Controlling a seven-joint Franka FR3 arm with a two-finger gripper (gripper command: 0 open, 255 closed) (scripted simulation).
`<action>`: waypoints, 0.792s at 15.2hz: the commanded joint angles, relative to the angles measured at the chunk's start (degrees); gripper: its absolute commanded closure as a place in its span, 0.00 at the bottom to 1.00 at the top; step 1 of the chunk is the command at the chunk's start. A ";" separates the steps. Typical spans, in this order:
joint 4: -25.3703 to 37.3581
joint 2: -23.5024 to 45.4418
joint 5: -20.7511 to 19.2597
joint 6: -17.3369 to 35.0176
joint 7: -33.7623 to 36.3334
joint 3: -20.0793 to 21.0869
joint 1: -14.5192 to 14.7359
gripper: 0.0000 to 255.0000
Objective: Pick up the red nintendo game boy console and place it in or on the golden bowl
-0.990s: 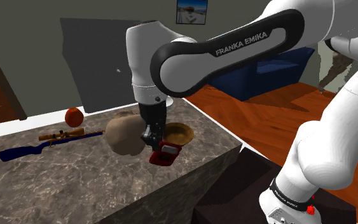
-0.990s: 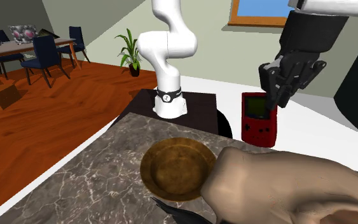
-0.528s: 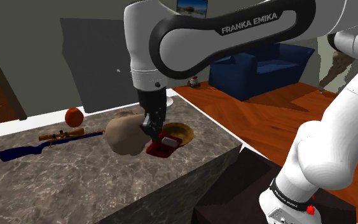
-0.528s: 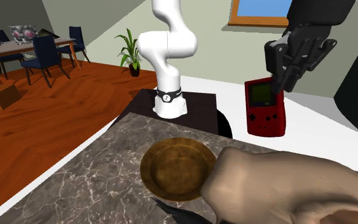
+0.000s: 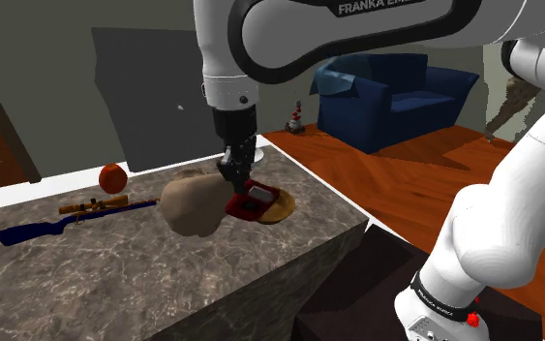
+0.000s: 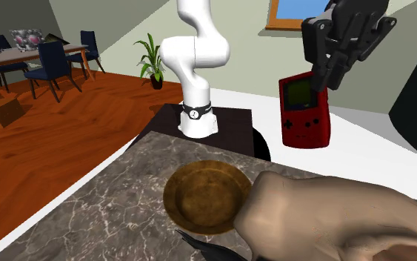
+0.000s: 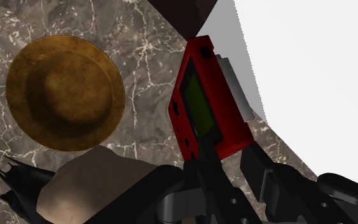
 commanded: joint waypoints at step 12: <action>11.31 5.26 -3.78 -6.74 -15.30 -8.80 -7.48 1.00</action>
